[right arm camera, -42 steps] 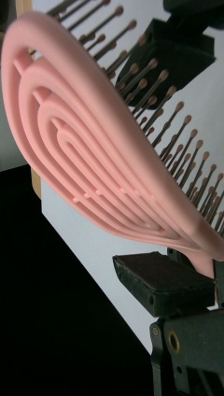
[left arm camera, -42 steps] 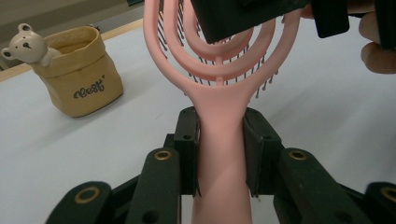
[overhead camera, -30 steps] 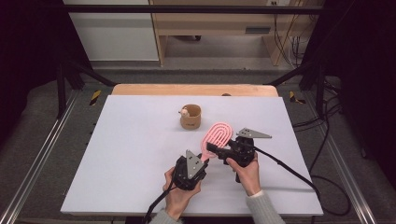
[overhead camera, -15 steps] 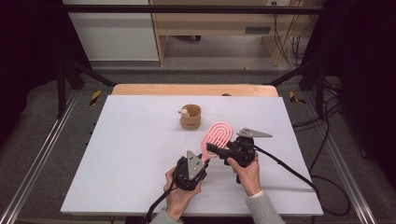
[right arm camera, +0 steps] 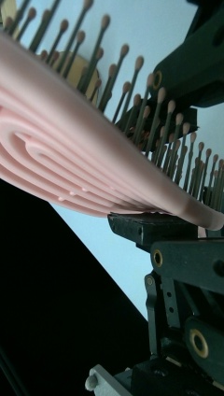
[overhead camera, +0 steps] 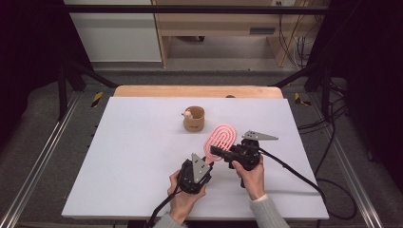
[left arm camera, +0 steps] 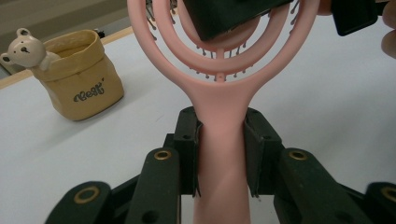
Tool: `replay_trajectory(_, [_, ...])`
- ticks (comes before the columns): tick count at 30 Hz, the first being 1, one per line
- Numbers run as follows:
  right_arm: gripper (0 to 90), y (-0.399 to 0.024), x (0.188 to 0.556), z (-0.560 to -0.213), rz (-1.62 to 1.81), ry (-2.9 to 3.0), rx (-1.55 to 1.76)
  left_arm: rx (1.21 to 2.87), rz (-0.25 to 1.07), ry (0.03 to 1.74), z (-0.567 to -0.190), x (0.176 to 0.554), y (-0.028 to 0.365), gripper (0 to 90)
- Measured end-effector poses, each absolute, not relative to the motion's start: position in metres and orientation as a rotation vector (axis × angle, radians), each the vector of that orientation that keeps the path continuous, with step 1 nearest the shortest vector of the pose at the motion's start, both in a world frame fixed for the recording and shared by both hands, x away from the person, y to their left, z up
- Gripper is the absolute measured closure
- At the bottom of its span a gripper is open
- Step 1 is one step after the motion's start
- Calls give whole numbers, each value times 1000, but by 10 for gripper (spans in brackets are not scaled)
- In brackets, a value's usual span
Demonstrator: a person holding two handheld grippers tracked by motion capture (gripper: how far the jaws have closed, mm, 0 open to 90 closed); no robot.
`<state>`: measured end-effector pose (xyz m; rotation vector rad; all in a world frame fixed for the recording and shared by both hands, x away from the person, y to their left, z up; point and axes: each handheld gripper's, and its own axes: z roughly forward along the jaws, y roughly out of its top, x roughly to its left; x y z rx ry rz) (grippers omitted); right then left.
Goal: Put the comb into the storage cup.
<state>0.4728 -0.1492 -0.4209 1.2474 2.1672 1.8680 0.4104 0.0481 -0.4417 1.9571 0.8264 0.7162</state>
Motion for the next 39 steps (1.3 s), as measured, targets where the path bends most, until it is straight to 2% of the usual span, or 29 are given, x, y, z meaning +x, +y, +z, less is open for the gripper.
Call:
replay_trajectory(22, [636,-152,466,-415,1908,2162,1212,1948,735,797,-441,412,45,663])
replay_trajectory(27, [638,-154,465,-413,1893,2146,1219,1946,695,798,-439,412,50,568])
replay_trajectory(31, [638,-156,464,-411,1877,2125,1223,1931,674,794,-435,416,59,430])
replay_trajectory(34, [639,-157,464,-410,1867,2116,1227,1925,615,797,-432,419,66,342])
replay_trajectory(39, [638,-159,464,-410,1865,2099,1232,1920,509,779,-425,424,77,243])
